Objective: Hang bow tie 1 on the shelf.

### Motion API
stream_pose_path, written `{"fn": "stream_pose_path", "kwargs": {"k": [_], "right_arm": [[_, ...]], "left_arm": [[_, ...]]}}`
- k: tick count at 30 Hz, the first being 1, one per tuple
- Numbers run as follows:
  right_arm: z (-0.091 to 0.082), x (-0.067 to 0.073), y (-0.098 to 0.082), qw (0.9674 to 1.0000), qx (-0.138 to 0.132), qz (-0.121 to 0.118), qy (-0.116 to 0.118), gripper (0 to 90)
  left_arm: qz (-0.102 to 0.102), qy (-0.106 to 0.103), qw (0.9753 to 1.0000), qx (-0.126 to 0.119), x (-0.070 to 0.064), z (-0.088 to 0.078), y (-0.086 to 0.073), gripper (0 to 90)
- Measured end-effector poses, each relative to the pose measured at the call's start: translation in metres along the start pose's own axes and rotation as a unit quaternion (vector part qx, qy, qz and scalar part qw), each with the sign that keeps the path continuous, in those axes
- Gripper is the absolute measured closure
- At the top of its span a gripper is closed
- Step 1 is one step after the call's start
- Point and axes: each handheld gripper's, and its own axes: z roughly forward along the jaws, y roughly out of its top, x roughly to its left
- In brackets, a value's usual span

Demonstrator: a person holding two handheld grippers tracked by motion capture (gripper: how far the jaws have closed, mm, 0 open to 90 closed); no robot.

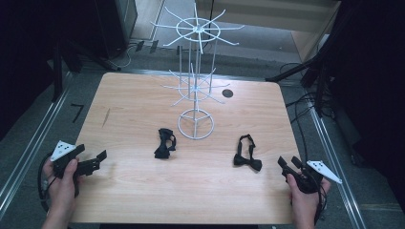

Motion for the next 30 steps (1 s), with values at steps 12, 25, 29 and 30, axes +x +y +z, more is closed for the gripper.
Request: {"fn": "stream_pose_path", "kwargs": {"k": [12,25,29,30], "right_arm": [[0.002,0.039,0.008,0.9985,-0.004,-0.043,0.032,45.1],[0.008,0.072,0.013,0.9956,0.015,-0.074,0.057,43.1],[0.011,0.085,0.018,0.9938,0.023,-0.086,0.067,42.5],[0.012,0.088,0.018,0.9932,0.022,-0.094,0.065,42.5]], "left_arm": [[0.001,-0.003,1.0,0.002,0.0,0.001,0.0,8.2],[0.001,-0.006,1.0,0.004,0.0,0.001,0.001,8.2],[0.001,-0.006,1.0,0.005,0.0,0.002,0.001,8.2],[0.001,-0.006,1.0,0.006,0.0,0.001,0.001,8.2]]}}
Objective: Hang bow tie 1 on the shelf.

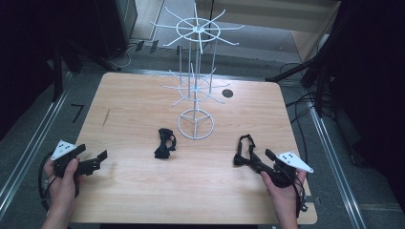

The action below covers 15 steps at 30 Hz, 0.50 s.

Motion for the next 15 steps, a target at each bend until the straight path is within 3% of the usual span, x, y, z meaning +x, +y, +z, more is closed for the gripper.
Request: {"fn": "stream_pose_path", "kwargs": {"k": [8,15], "right_arm": [[0.01,0.023,0.008,0.9995,0.013,-0.025,0.009,42.5],[0.018,0.041,0.016,0.9991,0.013,-0.032,0.025,42.6]], "left_arm": [[-0.001,0.0,1.0,-0.002,0.0,0.0,0.0,8.2],[-0.001,-0.002,1.0,-0.002,0.0,0.0,0.0,8.2]]}}
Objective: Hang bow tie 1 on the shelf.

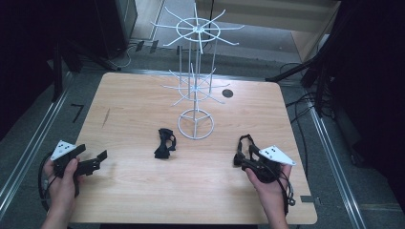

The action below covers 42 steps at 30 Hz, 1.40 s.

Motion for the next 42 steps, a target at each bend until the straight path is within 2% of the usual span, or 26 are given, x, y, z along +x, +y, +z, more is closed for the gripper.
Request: {"fn": "stream_pose_path", "kwargs": {"k": [4,14,30,35,42], "right_arm": [[0.005,0.011,0.005,0.9998,0.002,0.011,0.013,42.6],[0.02,0.038,0.017,0.9993,-0.001,0.0,0.038,42.7],[0.038,0.056,0.018,0.9986,0.007,0.001,0.052,43.2],[0.045,0.064,0.021,0.9982,0.007,-0.008,0.059,43.1],[0.052,0.076,0.025,0.9976,0.009,-0.009,0.068,43.1]], "left_arm": [[0.0,0.0,1.0,0.0,0.0,0.0,0.0,8.2],[-0.001,-0.002,1.0,0.002,0.0,0.0,0.0,8.2],[-0.002,-0.003,1.0,0.003,0.0,0.0,0.0,8.2],[-0.002,-0.003,1.0,0.003,0.0,0.0,0.0,8.2],[-0.002,-0.003,1.0,0.003,0.0,0.0,0.0,8.2]]}}
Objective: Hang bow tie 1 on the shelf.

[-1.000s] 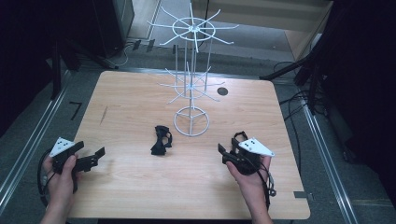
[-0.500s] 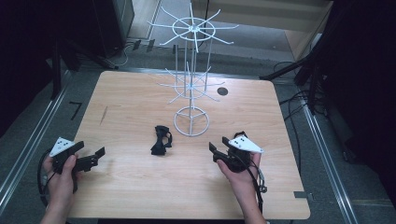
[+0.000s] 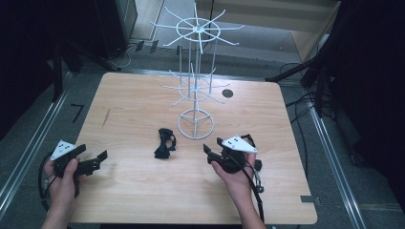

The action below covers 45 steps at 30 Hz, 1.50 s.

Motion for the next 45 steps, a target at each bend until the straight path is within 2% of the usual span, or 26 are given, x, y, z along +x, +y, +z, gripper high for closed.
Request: {"fn": "stream_pose_path", "kwargs": {"k": [20,28,33,40,45], "right_arm": [[0.025,0.025,0.007,0.9997,0.007,-0.01,0.02,43.1],[0.035,0.034,0.008,0.9996,0.008,-0.004,0.026,43.3],[0.043,0.041,0.011,0.9994,0.013,-0.01,0.032,43.2],[0.053,0.047,0.011,0.999,0.012,0.001,0.042,43.1],[0.06,0.053,0.01,0.9987,0.019,-0.004,0.046,43.0]], "left_arm": [[0.0,-0.001,1.0,0.0,0.0,0.0,0.0,8.2],[0.001,-0.002,1.0,0.001,0.0,0.0,0.0,8.2],[0.001,-0.002,1.0,0.001,0.0,0.0,0.0,8.2],[0.0,-0.003,1.0,0.001,0.001,0.0,0.0,8.2],[0.0,-0.003,1.0,0.001,0.001,0.0,0.0,8.2]]}}
